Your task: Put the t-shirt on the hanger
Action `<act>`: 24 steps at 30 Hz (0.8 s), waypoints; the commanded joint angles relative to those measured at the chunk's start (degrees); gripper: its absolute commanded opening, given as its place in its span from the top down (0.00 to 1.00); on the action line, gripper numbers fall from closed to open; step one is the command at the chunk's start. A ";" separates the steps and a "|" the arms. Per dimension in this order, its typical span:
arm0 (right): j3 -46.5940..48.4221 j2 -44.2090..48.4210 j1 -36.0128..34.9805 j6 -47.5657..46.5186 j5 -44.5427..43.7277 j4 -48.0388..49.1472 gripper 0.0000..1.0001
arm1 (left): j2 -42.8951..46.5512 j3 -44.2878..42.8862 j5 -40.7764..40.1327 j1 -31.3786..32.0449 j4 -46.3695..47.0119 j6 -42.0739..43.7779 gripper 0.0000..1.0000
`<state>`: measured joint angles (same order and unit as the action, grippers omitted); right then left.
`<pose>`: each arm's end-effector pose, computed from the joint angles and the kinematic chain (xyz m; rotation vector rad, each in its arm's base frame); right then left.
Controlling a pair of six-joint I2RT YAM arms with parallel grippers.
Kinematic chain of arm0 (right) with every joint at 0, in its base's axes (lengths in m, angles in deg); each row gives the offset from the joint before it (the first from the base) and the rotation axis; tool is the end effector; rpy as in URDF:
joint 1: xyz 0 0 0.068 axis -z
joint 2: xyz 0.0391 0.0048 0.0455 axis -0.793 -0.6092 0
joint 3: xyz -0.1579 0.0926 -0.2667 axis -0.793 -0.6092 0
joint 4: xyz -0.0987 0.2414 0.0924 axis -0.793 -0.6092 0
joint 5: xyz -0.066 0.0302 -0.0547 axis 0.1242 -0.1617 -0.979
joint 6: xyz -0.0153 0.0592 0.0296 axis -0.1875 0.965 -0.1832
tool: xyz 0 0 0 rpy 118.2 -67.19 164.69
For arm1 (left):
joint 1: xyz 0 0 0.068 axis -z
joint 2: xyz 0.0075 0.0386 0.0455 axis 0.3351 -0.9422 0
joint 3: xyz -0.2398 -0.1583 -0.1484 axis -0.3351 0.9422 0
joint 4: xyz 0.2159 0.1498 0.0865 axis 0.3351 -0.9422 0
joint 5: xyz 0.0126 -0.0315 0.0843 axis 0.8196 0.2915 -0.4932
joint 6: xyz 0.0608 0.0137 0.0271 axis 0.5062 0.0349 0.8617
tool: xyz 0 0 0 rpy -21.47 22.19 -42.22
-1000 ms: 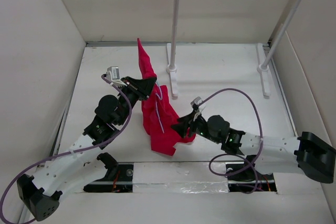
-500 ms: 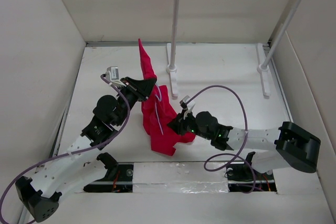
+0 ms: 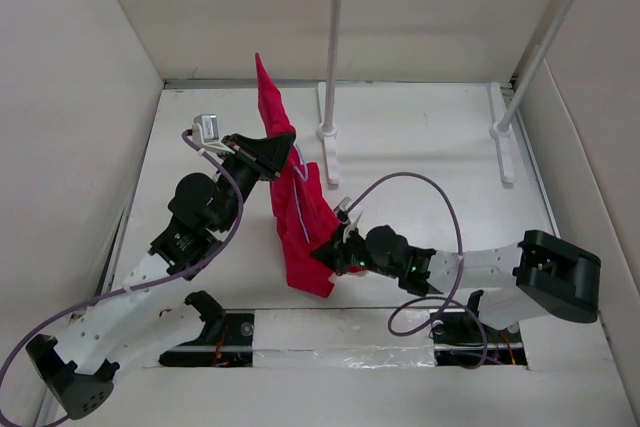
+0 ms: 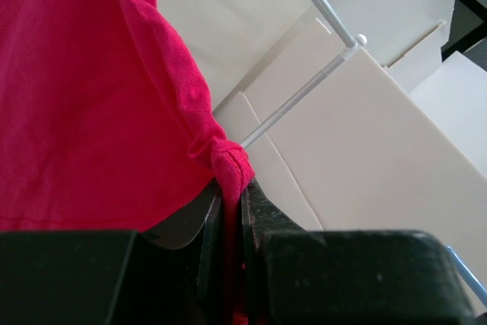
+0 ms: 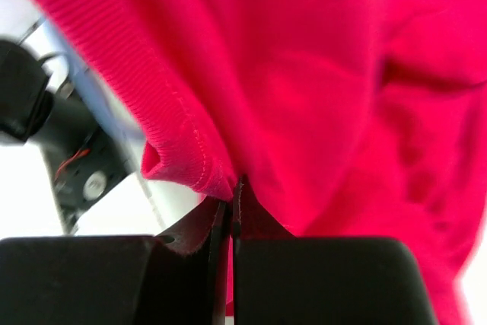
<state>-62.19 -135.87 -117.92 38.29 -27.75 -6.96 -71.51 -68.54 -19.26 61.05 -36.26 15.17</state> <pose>0.1227 0.2646 0.2278 -0.6771 1.8142 1.0507 0.1326 -0.1028 0.4504 -0.1725 1.2750 -1.1212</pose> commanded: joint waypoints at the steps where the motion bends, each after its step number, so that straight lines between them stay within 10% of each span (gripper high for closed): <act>1: -1.40 -1.39 -3.27 2.04 -2.69 1.64 1.00 | -1.04 -5.50 -1.78 -0.25 8.97 1.09 1.00; 24: 1.84 -2.12 -15.93 6.00 -13.77 -4.68 1.00 | -6.86 -14.04 -6.71 -1.66 11.69 6.89 1.00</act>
<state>-61.42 -139.50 -131.27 43.88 -40.18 -5.98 -79.80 -76.54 -23.63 59.98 -36.24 20.04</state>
